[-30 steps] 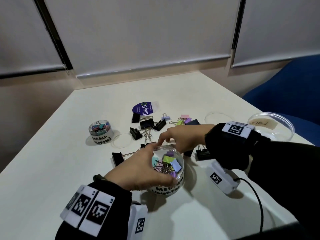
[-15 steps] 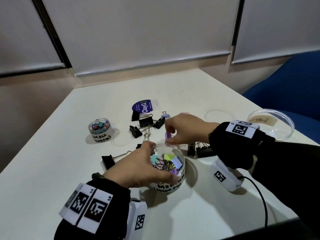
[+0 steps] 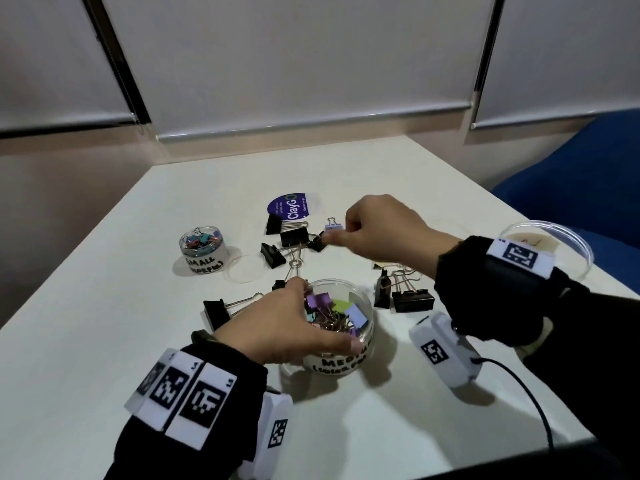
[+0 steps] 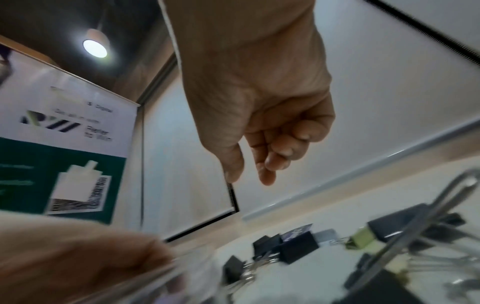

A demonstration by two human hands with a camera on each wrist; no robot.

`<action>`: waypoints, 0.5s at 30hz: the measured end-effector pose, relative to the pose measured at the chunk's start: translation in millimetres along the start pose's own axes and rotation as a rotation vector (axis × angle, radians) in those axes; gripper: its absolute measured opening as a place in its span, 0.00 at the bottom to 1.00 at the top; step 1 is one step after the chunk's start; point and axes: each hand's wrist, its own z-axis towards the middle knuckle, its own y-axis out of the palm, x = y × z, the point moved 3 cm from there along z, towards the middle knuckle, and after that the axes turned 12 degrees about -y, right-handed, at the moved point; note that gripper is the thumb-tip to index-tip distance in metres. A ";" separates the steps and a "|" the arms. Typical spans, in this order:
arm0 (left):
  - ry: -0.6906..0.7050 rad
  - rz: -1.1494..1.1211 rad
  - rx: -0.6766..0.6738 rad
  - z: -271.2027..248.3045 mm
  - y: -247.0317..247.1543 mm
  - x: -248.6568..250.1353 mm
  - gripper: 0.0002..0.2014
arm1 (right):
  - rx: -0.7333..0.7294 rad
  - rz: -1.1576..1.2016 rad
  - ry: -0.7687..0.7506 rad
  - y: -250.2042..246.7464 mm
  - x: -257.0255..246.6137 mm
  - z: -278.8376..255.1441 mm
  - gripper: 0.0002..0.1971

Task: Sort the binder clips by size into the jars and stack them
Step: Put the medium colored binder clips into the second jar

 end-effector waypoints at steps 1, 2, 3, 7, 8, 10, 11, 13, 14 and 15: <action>-0.006 0.008 0.001 -1.1 -0.1 0.9 0.44 | 0.002 0.009 0.027 -2.0 10.2 6.3 0.20; -0.009 0.015 -0.001 -1.6 0.3 1.6 0.45 | 0.007 0.015 0.051 -3.1 21.2 12.9 0.14; -0.013 0.020 -0.003 -2.2 0.5 2.3 0.46 | 0.017 0.008 0.082 -3.7 33.1 18.8 0.08; -0.009 0.053 0.008 -3.8 1.0 5.6 0.49 | -0.069 -0.074 0.171 3.4 67.3 27.2 0.17; -0.007 0.055 0.006 -3.8 1.4 5.7 0.50 | -0.138 -0.101 0.167 8.7 70.4 26.1 0.21; -0.005 0.054 -0.001 -3.1 1.4 5.4 0.51 | -0.251 -0.155 0.140 21.4 72.8 22.8 0.25; -0.004 0.052 -0.004 -2.6 1.3 5.5 0.51 | -0.274 -0.159 0.128 26.5 74.1 21.7 0.25; -0.004 0.053 -0.007 -1.7 1.1 6.0 0.51 | -0.257 -0.151 0.109 29.8 76.2 21.9 0.23; -0.005 0.056 -0.006 -1.3 0.8 6.1 0.51 | -0.208 -0.150 0.089 28.3 75.7 22.7 0.22; -0.004 0.059 -0.007 -0.9 0.5 6.9 0.50 | -0.150 -0.151 0.056 26.2 73.6 23.4 0.20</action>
